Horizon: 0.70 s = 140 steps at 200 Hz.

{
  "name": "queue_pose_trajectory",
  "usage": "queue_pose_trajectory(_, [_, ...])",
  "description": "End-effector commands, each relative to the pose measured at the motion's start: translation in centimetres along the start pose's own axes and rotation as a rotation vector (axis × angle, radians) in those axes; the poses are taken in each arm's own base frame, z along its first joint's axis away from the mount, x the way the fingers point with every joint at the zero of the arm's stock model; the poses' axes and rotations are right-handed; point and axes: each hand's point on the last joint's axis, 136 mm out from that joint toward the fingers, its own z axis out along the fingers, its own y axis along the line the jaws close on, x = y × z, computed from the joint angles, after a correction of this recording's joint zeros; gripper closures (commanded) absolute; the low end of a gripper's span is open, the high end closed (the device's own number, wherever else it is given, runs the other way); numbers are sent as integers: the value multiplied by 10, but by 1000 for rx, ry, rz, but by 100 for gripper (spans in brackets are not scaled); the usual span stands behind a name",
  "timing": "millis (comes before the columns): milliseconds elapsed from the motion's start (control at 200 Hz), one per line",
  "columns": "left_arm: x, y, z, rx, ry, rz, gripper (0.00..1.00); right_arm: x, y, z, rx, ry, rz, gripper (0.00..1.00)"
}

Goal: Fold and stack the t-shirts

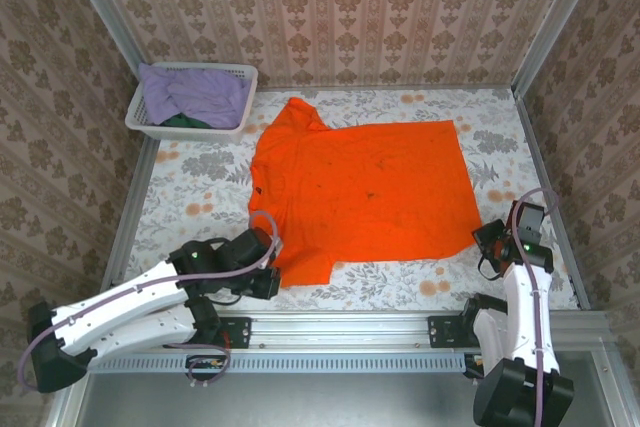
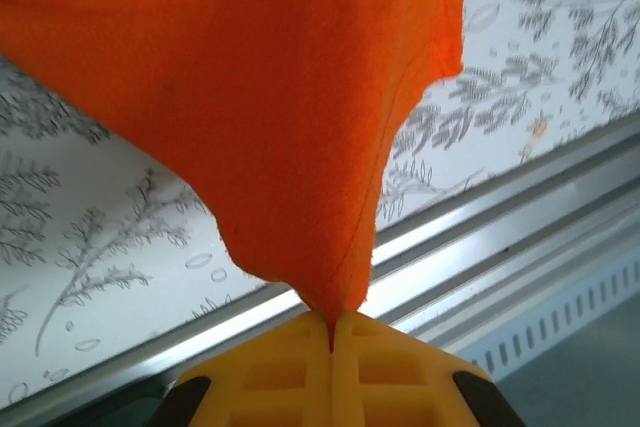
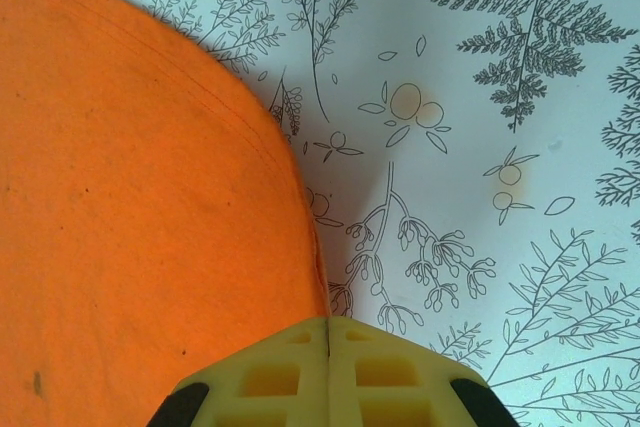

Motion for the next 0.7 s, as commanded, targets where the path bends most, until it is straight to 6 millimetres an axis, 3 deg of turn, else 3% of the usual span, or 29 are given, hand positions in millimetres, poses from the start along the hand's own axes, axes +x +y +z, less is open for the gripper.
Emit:
queue_pose_trajectory(0, [-43, -6, -26, -6, -151, -22, 100, -11, 17, -5, -21, -14, -31, 100])
queue_pose_trajectory(170, [-110, 1, -54, -14, -302, -78, 100, -29, 38, 1, 17, 5, -102, 100])
queue_pose_trajectory(365, [-175, 16, -63, 14, -314, -162, 100, -46, 70, 19, 46, 9, -151, 100])
queue_pose_trajectory(480, [-206, 23, -57, 28, -282, -192, 100, -52, 90, 37, 94, 33, -202, 100])
queue_pose_trajectory(515, [-218, 34, -58, 9, -290, -218, 100, -53, 95, 43, 106, 44, -205, 100])
queue_pose_trajectory(695, [-244, 64, -27, 3, -185, -328, 100, -56, 111, 77, 156, 100, -217, 100])
